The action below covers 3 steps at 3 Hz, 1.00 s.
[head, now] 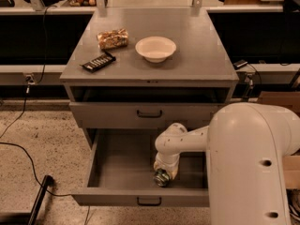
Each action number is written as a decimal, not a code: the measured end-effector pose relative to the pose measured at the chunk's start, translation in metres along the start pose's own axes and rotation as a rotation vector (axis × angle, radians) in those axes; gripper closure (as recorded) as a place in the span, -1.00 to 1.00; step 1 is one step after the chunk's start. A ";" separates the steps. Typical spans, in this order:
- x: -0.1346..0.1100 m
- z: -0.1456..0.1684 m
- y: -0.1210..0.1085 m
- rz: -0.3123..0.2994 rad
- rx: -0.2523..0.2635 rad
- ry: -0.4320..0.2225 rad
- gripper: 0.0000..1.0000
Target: Pick green can from middle drawer and place on counter
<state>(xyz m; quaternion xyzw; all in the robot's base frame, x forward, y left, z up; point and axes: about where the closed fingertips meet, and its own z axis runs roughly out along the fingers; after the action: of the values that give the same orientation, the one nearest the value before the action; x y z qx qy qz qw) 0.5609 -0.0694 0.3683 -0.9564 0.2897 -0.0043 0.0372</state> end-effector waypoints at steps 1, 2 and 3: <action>0.001 -0.005 -0.003 0.021 0.030 -0.016 0.34; 0.005 -0.040 -0.014 0.038 0.117 -0.045 0.28; -0.001 -0.107 -0.027 -0.015 0.211 -0.086 0.24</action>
Offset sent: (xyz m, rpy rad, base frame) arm 0.0211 0.0098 0.0966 0.2528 -0.0580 -0.0397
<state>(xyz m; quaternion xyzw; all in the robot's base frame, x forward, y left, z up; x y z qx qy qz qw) 0.5713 -0.0539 0.4765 -0.9486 0.2786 0.0061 0.1501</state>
